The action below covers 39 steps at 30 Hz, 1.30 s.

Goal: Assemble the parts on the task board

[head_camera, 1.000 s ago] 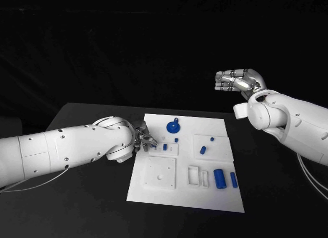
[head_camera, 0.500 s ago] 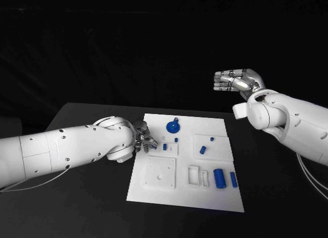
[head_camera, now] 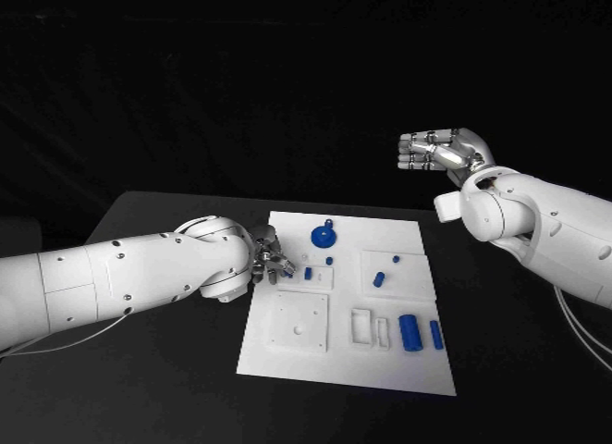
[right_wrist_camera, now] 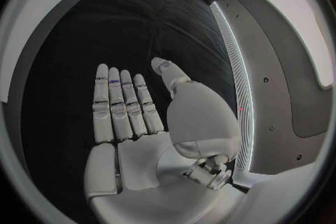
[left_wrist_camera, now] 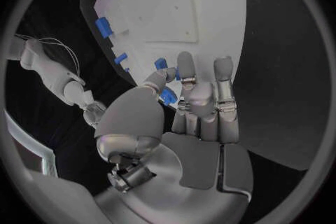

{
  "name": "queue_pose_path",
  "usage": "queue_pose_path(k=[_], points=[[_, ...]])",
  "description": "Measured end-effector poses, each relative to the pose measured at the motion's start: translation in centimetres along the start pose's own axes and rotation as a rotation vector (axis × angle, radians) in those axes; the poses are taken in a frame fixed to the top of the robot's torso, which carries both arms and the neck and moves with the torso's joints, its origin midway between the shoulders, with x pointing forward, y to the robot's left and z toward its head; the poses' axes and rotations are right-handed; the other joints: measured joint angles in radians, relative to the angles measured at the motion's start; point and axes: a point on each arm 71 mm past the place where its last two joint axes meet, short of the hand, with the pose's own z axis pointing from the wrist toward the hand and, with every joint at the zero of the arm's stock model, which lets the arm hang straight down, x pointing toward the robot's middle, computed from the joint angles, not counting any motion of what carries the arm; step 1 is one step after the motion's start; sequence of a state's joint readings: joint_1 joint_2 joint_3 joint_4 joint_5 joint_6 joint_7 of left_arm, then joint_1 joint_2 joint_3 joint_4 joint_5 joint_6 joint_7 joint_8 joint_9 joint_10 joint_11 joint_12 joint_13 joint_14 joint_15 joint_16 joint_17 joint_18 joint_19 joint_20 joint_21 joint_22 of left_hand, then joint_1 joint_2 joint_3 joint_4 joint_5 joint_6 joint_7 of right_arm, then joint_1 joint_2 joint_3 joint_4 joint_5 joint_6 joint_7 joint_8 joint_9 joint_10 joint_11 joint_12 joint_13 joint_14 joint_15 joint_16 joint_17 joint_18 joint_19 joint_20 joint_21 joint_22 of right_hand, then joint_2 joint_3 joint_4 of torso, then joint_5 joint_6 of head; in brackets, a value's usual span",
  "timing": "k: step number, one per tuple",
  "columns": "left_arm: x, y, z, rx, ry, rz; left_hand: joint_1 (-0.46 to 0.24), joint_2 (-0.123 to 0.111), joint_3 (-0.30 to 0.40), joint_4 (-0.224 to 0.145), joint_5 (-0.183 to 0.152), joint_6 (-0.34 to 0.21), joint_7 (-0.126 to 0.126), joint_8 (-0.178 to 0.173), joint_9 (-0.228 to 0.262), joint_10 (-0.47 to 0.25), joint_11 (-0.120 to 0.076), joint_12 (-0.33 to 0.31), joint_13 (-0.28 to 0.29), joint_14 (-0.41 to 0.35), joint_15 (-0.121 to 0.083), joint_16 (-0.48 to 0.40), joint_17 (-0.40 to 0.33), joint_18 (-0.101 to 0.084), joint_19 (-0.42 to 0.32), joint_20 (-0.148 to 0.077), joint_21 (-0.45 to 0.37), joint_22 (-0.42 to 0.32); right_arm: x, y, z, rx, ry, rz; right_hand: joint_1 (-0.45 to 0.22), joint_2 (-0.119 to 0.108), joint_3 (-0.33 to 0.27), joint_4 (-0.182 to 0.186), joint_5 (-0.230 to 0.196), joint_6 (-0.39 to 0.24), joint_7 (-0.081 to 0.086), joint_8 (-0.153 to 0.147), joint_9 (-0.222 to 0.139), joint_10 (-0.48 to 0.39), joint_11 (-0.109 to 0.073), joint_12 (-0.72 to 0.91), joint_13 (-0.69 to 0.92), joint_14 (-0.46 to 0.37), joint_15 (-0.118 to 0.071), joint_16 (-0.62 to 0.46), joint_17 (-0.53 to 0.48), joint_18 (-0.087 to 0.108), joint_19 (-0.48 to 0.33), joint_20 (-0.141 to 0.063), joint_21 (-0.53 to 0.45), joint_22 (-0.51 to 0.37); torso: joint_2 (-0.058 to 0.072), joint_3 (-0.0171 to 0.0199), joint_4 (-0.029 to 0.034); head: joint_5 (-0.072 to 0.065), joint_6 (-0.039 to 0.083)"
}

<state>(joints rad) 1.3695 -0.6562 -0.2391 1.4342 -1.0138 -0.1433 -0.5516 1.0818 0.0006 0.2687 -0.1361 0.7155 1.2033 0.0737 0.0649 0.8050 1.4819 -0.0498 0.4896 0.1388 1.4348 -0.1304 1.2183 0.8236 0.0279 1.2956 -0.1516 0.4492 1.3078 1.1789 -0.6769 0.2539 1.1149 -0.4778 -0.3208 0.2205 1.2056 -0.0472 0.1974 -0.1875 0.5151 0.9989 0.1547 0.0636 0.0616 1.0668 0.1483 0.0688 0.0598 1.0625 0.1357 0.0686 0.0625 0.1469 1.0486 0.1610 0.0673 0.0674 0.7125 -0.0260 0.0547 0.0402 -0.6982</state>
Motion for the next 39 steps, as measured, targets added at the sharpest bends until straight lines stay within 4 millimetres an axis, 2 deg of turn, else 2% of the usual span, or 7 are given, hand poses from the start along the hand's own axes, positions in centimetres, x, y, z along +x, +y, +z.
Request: queue_pose_path(k=[18,39], points=[[0.02,-0.11,0.02,0.003,0.011,0.020,0.000,0.000,0.000,0.000,0.015,0.002,0.000,0.000,0.011,0.001,0.001,0.011,0.000,0.001,0.002,0.000,0.008,-0.001,0.000,0.000,0.004,0.000,0.16,0.01,0.04,-0.001,0.009,-0.001,0.004,0.004,-0.003,-0.003,0.000,0.000,0.000,0.000,0.000,0.000,0.000,0.000,0.000,-0.003,0.003,0.000,0.000,0.000,0.000,0.000,0.000,0.000,0.000,-0.0003,-0.0002,0.002,0.000],[-0.05,-0.56,0.57,-0.008,0.024,0.040,-0.005,-0.005,0.000,0.000,0.027,0.004,-0.001,0.011,0.026,0.002,0.001,0.011,0.000,0.003,0.004,0.005,0.012,-0.005,0.000,0.000,0.008,0.000,0.49,0.08,0.09,-0.005,0.020,-0.004,0.004,0.004,-0.005,-0.006,0.000,0.000,0.000,0.000,0.000,0.000,0.000,0.000,0.000,-0.003,0.003,0.000,0.000,0.000,0.000,0.000,0.000,-0.001,0.000,0.0012,-0.0012,0.001,-0.003]])
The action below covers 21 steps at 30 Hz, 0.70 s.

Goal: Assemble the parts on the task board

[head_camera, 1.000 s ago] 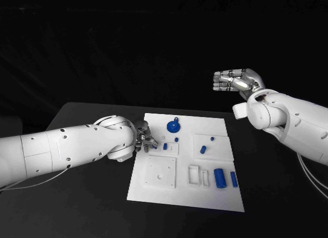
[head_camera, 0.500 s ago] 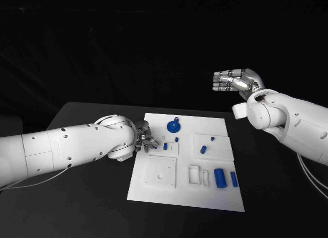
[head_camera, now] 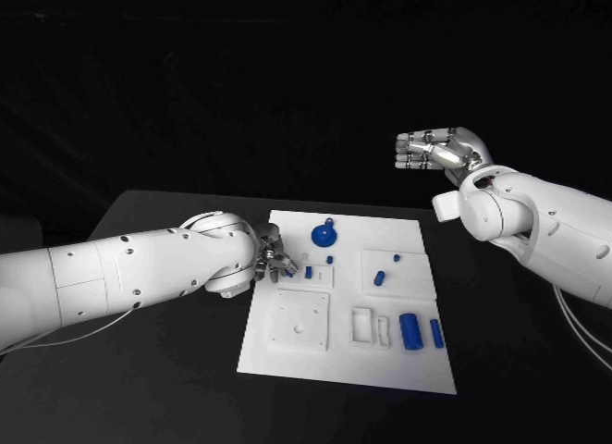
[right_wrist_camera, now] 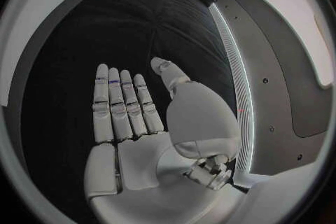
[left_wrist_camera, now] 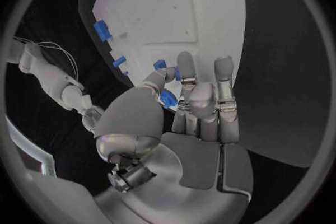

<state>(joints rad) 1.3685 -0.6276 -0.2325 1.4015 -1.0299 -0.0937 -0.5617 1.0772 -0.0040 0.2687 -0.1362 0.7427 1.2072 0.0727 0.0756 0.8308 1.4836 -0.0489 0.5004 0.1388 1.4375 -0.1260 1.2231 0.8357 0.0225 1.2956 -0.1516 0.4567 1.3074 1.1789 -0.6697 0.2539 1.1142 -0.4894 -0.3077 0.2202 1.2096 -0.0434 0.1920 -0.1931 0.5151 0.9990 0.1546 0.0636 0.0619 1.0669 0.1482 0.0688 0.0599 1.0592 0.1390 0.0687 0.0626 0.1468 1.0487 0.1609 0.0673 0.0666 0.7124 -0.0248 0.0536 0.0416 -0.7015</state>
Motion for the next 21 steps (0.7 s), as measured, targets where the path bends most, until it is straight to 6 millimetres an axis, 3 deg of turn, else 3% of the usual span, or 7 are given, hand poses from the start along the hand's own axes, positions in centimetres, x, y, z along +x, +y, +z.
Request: queue_pose_path(k=[9,21], points=[[0.09,-0.18,0.11,-0.003,0.000,0.013,0.000,0.000,0.000,0.000,0.000,0.001,0.000,-0.004,0.035,0.001,-0.001,0.000,0.000,-0.001,0.002,0.000,0.000,0.000,0.000,0.000,0.004,0.000,0.11,0.05,0.00,-0.002,0.005,-0.002,0.000,0.000,-0.003,0.003,0.000,0.000,0.000,0.000,0.000,-0.004,0.004,0.000,-0.001,0.000,0.000,0.000,0.000,0.000,-0.004,0.004,0.000,0.000,0.000,-0.0001,0.0003,0.000,-0.002],[0.21,-0.34,0.00,0.005,-0.008,0.037,0.001,0.001,-0.003,-0.003,0.000,0.001,0.000,-0.004,0.043,0.001,-0.001,0.001,0.000,-0.004,0.000,0.000,0.001,0.000,-0.004,0.004,0.004,0.001,0.11,0.05,0.00,-0.003,0.007,-0.003,-0.003,0.003,-0.008,0.003,0.000,0.000,0.000,0.000,0.000,-0.004,0.004,0.000,-0.001,-0.004,0.004,0.000,0.000,0.000,-0.004,0.004,0.000,0.000,0.000,-0.0011,0.0009,-0.002,-0.003]])
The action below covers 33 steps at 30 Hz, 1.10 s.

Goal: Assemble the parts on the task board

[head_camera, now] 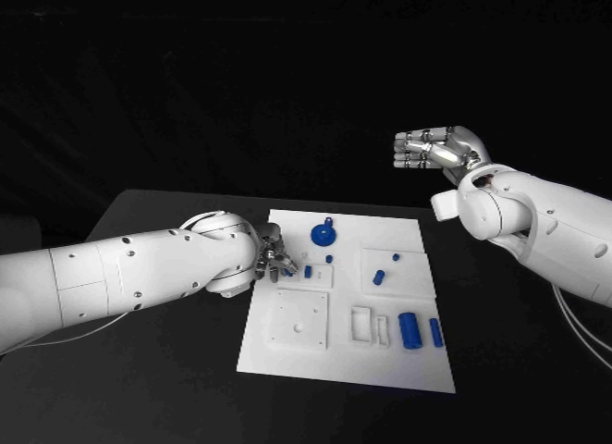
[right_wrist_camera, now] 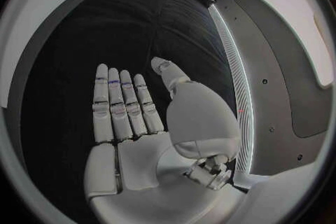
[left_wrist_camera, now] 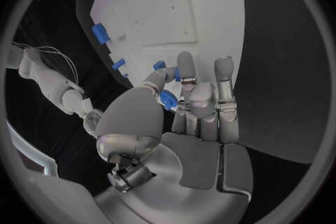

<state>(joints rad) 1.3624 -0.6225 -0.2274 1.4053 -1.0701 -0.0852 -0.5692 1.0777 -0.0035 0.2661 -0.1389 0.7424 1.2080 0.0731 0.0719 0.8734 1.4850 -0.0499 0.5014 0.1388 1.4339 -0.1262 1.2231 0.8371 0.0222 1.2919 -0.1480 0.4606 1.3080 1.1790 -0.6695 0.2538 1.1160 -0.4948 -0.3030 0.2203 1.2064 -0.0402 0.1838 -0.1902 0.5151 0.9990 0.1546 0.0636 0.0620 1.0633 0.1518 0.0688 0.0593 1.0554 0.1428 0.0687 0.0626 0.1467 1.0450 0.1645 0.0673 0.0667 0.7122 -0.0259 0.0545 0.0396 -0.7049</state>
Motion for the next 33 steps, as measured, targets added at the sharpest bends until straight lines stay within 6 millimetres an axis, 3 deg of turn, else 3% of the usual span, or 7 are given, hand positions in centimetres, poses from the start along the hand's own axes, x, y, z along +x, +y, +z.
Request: queue_pose_path(k=[17,30,33], points=[[0.04,-0.09,0.00,0.003,-0.006,0.016,0.002,-0.002,-0.003,-0.008,-0.068,0.000,0.000,0.005,0.001,0.000,0.000,0.056,0.014,0.004,-0.004,0.035,0.041,0.000,0.000,0.000,0.008,0.000,0.00,-0.02,0.01,0.000,0.002,0.000,-0.001,0.001,0.000,0.000,0.000,-0.004,0.004,0.000,0.000,-0.007,0.000,0.000,0.000,-0.003,0.003,0.000,0.000,0.000,-0.007,0.000,0.000,0.000,0.000,0.0012,0.0001,-0.002,-0.003],[0.08,-0.16,0.05,0.004,-0.002,0.028,0.007,-0.007,-0.001,-0.010,-0.089,0.000,0.000,0.000,0.068,0.004,-0.003,0.093,0.035,0.004,-0.003,0.040,0.022,0.000,0.000,0.000,0.012,0.000,0.00,-0.03,0.02,0.000,0.003,0.000,-0.001,0.001,-0.003,0.003,0.004,-0.004,0.004,0.000,0.000,-0.007,0.000,0.000,0.000,-0.003,0.003,0.000,0.000,0.000,-0.007,0.000,0.000,0.000,0.000,0.0012,-0.0001,-0.002,-0.004],[0.09,-0.18,0.06,0.004,-0.001,0.031,0.008,-0.005,0.000,-0.011,-0.108,0.000,0.000,0.000,0.078,0.004,-0.004,0.101,0.039,0.004,-0.003,0.047,0.019,0.000,-0.003,0.003,0.012,0.000,0.01,-0.04,0.03,0.000,0.003,0.000,-0.001,0.001,-0.003,0.003,0.004,-0.004,0.004,0.000,0.000,-0.007,0.000,0.000,0.000,-0.003,0.003,0.000,0.000,0.000,-0.007,0.000,0.000,0.000,0.000,0.0012,-0.0001,-0.002,-0.005]])
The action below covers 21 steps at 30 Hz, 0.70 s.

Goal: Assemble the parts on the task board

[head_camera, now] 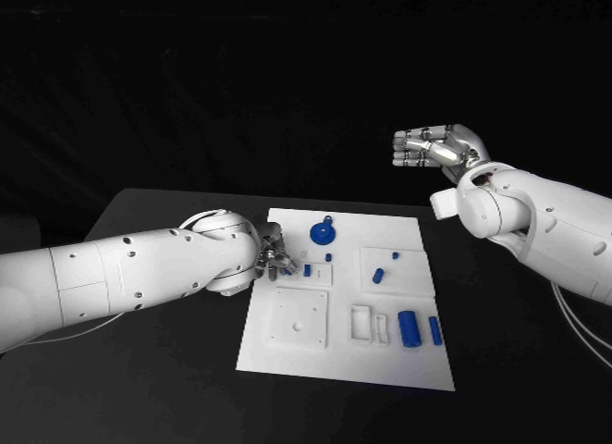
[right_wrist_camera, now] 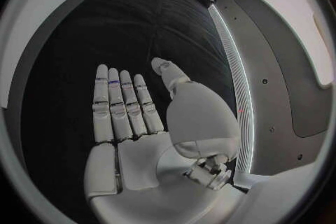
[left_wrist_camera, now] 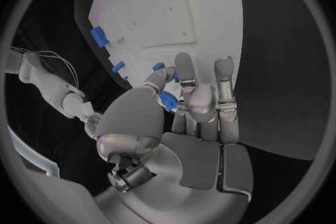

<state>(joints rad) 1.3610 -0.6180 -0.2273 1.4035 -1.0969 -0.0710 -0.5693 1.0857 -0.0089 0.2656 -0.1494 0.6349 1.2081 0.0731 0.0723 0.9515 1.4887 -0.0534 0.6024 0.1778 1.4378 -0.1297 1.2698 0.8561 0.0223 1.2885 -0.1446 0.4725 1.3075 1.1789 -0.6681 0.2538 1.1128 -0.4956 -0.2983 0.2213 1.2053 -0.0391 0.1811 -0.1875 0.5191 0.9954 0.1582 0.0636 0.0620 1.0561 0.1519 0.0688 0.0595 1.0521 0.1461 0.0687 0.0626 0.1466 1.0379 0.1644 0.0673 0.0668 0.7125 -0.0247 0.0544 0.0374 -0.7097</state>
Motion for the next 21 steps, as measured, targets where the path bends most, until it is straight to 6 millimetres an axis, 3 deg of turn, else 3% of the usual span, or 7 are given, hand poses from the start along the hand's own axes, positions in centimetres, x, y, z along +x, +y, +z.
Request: queue_pose_path(k=[5,8,21], points=[[0.00,-0.04,0.00,0.001,0.002,0.004,0.010,0.010,0.000,0.000,-0.055,0.000,0.000,-0.003,0.016,0.000,0.000,0.013,0.007,0.003,0.003,0.012,0.000,0.000,0.000,0.000,0.007,0.000,0.04,-0.01,0.02,0.000,0.001,0.000,0.000,0.000,0.000,0.000,0.000,0.000,0.000,0.000,0.000,0.000,0.000,0.000,0.000,0.000,0.000,0.000,0.000,0.000,0.000,0.000,0.000,0.000,0.000,-0.0001,0.0001,0.000,0.000],[0.01,-0.05,0.00,0.001,0.003,0.006,0.011,0.012,0.000,0.000,-0.071,0.000,0.000,-0.005,0.026,0.000,0.000,0.018,0.009,0.003,0.004,0.018,0.001,0.000,0.001,0.001,0.007,0.000,0.06,-0.01,0.03,0.000,0.001,0.001,0.000,0.000,0.000,0.000,0.005,0.000,0.000,0.000,0.000,0.000,0.000,0.000,0.000,0.000,0.000,0.000,0.000,0.000,0.000,0.000,0.000,0.000,0.000,0.0000,0.0002,0.000,0.000],[0.04,-0.08,0.03,0.002,0.005,0.011,0.004,0.030,-0.007,0.007,-0.078,0.000,0.000,-0.006,0.055,0.000,0.000,0.030,0.014,0.002,0.005,0.035,-0.001,0.000,0.004,0.004,0.015,0.000,0.09,-0.04,0.06,0.000,0.003,0.001,0.000,0.000,0.000,0.000,0.010,0.000,0.000,0.000,0.000,0.000,0.000,0.000,0.000,0.000,0.000,0.000,0.000,0.000,0.000,0.000,0.000,0.000,0.000,0.0000,0.0005,0.000,-0.002]])
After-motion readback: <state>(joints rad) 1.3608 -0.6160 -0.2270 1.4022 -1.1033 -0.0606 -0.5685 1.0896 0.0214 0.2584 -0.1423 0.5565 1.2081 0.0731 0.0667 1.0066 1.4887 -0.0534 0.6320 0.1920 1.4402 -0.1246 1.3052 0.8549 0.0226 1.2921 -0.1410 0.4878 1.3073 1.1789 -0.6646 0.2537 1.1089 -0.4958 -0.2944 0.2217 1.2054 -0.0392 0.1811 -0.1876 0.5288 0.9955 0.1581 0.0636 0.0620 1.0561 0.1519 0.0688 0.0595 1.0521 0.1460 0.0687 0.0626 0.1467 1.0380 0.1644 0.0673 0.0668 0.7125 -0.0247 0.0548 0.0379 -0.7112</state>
